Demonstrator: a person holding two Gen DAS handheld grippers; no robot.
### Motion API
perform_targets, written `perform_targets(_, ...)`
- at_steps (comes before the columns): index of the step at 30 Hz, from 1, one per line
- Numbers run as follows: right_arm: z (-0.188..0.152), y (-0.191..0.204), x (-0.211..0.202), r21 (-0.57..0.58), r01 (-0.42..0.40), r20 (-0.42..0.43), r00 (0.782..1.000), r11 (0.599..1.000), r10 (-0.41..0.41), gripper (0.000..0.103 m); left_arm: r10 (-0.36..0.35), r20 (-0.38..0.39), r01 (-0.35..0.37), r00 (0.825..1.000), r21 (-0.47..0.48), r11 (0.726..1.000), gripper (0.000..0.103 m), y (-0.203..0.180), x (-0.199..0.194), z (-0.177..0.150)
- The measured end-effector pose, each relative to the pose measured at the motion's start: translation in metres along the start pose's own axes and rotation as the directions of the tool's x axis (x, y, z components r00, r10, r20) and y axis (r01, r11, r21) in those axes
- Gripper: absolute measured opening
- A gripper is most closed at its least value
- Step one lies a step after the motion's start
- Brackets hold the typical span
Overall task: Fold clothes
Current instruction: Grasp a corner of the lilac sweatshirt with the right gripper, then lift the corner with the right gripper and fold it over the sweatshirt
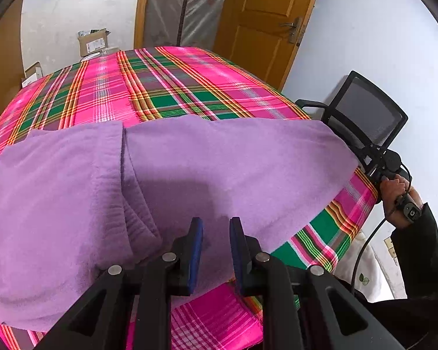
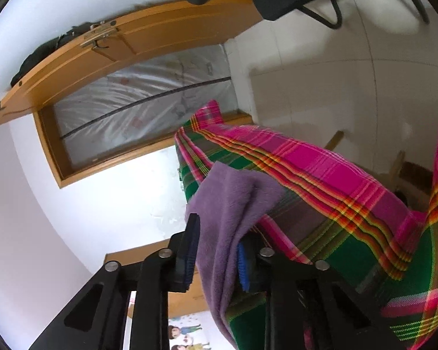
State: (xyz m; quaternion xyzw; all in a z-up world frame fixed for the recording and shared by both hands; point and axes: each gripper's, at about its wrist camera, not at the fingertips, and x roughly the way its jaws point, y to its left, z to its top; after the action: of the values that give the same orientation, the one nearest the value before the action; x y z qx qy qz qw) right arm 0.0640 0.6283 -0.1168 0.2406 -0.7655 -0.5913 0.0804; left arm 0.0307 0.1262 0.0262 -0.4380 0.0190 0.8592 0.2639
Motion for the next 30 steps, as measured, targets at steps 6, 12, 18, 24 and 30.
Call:
perform_targets(6, -0.001, 0.011, 0.003, -0.06, 0.024, 0.015, 1.0, 0.998, -0.024, 0.011, -0.013, 0.015, 0.013, 1.0, -0.003, 1.0, 0.019, -0.002, -0.002, 0.001)
perform_targets(12, -0.01, 0.052, -0.005, -0.21, 0.01, 0.037, 0.999, 0.978, -0.002, 0.011, -0.024, 0.043, 0.024, 0.999, -0.016, 1.0, 0.019, 0.001, -0.009, 0.0)
perform_targets(18, -0.027, 0.092, -0.001, -0.359, 0.0, 0.021, 1.0, 0.933, 0.008, 0.01, -0.034, 0.072, 0.037, 0.997, -0.028, 0.999, 0.019, 0.003, -0.016, -0.001)
perform_targets(24, -0.055, 0.12, 0.018, -0.456, -0.004, -0.034, 0.999, 0.89, -0.012, 0.007, -0.037, 0.114, 0.042, 0.993, -0.043, 0.998, 0.019, 0.007, -0.029, -0.003)
perform_targets(30, -0.095, 0.151, 0.041, -0.556, -0.043, -0.116, 0.993, 0.83, -0.026, 0.007, -0.019, 0.168, 0.031, 0.986, -0.07, 0.997, 0.019, 0.016, -0.047, -0.007)
